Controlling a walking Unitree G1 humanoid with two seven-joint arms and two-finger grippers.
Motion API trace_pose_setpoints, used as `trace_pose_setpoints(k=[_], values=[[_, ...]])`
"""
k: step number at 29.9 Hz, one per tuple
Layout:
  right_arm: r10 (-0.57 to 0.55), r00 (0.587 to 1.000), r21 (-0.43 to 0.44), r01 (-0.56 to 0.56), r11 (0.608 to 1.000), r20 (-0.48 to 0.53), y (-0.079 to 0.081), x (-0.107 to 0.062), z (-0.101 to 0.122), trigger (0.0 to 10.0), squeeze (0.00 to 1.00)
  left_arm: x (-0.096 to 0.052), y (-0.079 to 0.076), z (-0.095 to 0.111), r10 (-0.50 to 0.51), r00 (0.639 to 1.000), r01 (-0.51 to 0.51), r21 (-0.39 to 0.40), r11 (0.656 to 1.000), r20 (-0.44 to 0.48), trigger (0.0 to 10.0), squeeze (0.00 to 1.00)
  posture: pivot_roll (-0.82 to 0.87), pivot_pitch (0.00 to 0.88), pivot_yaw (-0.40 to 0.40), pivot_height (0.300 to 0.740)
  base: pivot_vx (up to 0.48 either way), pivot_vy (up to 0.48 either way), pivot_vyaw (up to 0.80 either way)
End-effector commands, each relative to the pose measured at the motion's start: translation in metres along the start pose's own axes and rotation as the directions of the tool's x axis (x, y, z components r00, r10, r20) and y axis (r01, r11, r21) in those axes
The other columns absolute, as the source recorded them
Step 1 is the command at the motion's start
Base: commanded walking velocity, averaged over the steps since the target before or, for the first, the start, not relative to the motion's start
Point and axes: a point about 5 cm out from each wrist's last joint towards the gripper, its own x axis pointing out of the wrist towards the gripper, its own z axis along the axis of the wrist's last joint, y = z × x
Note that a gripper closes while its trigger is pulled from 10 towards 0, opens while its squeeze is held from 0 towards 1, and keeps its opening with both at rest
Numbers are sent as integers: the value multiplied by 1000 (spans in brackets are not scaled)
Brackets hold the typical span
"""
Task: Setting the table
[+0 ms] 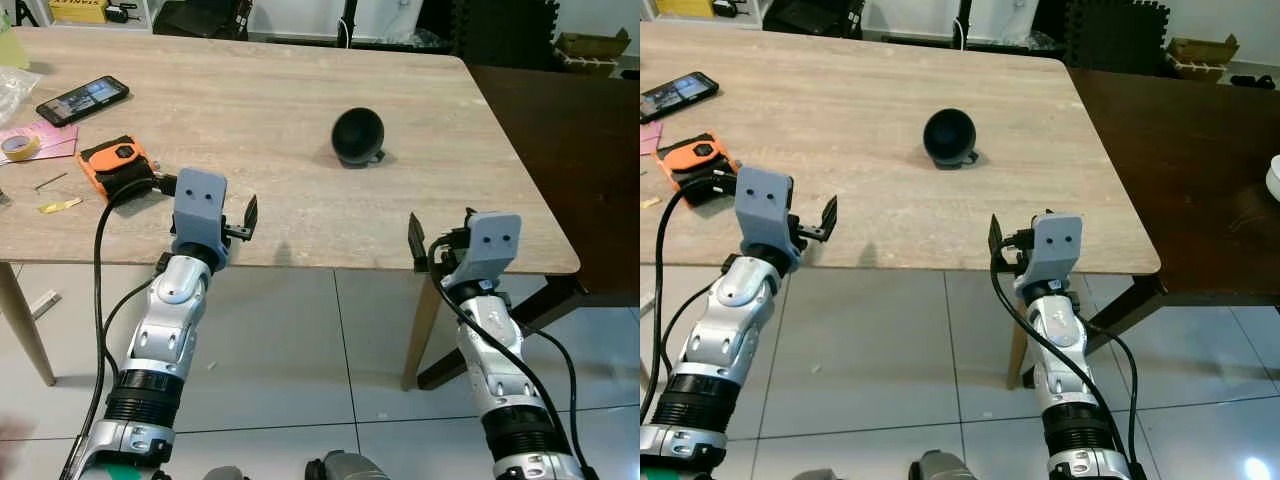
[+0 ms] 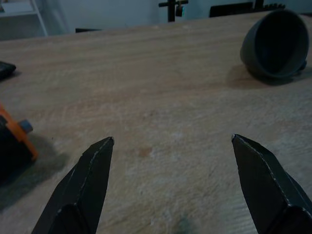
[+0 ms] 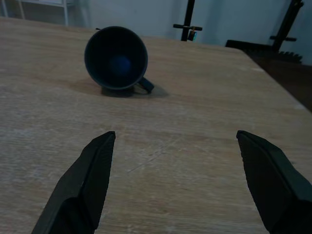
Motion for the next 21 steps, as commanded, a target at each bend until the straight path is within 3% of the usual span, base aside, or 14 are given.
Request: trace_pose_setpoints(k=[1,10,21], values=[[-9,1000,30,9,1000,-7,-2,-1,-3,10000,0,-3,1,-10,9,999,-9,-14,1000,-35,10000,0,63,37,-45,740,0,0,0],[17,1000,29,-17,999,9,3,1,-2,10000,0,-4,1,-10,10,1000,-10,-23,1000,-28,10000,0,64,37,-46,740,0,0,0],[11,1000,32,-11,999,10,-2,4,-1,10000,0,-3,-1,-8,-12,1000,12,-51,999,-11,10000,0,63,36,-44,740,0,0,0]])
